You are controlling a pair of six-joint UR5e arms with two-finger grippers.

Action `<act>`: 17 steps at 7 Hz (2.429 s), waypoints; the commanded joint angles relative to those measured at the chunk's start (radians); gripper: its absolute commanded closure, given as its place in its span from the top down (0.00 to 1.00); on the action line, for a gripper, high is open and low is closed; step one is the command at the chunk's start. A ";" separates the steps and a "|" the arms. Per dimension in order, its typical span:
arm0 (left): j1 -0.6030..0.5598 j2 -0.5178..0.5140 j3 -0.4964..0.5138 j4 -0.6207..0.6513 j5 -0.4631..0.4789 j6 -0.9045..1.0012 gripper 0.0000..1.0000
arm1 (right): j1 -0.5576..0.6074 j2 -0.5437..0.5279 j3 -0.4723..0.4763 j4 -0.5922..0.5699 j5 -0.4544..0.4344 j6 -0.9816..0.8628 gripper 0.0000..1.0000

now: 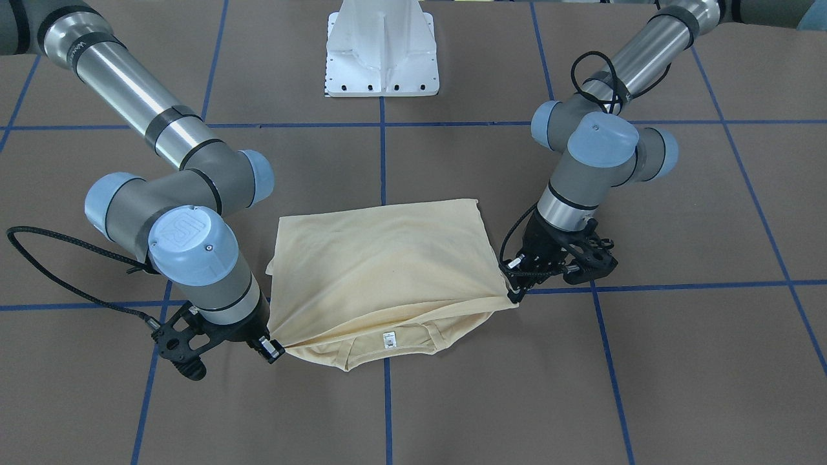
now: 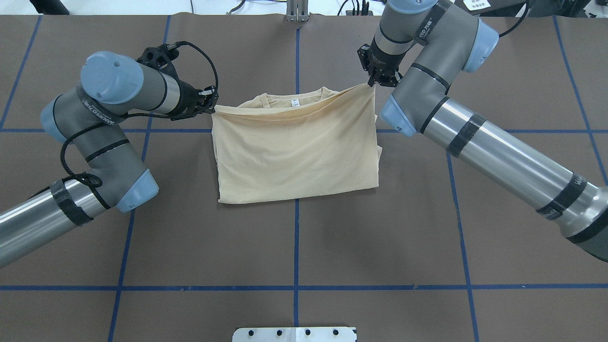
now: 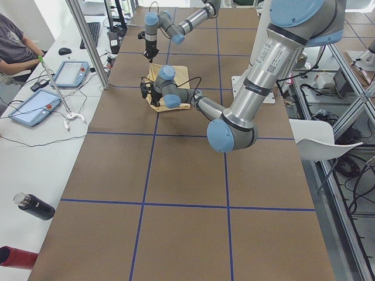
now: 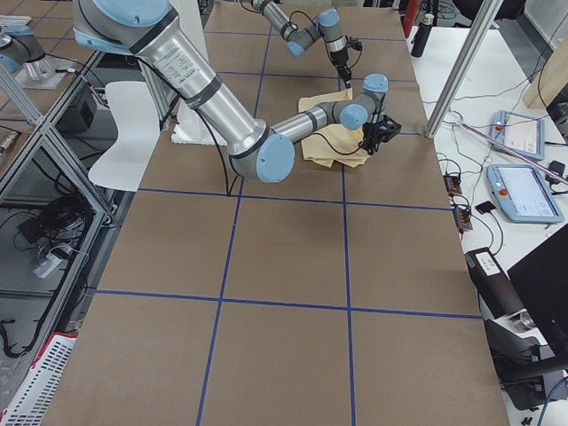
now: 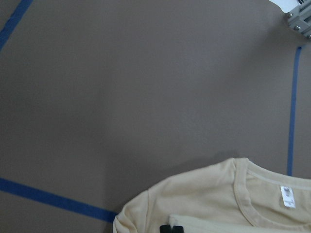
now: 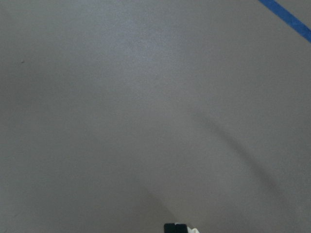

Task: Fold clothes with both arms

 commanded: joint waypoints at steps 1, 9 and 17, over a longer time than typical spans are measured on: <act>-0.001 -0.022 0.059 -0.026 0.028 -0.001 0.00 | -0.028 0.009 -0.037 0.019 -0.055 -0.001 0.00; -0.019 0.007 -0.040 -0.069 0.017 -0.003 0.38 | -0.030 -0.255 0.433 0.024 -0.034 0.199 0.97; -0.018 0.074 -0.121 -0.070 0.029 0.005 0.38 | -0.407 -0.509 0.679 0.025 -0.382 0.453 0.68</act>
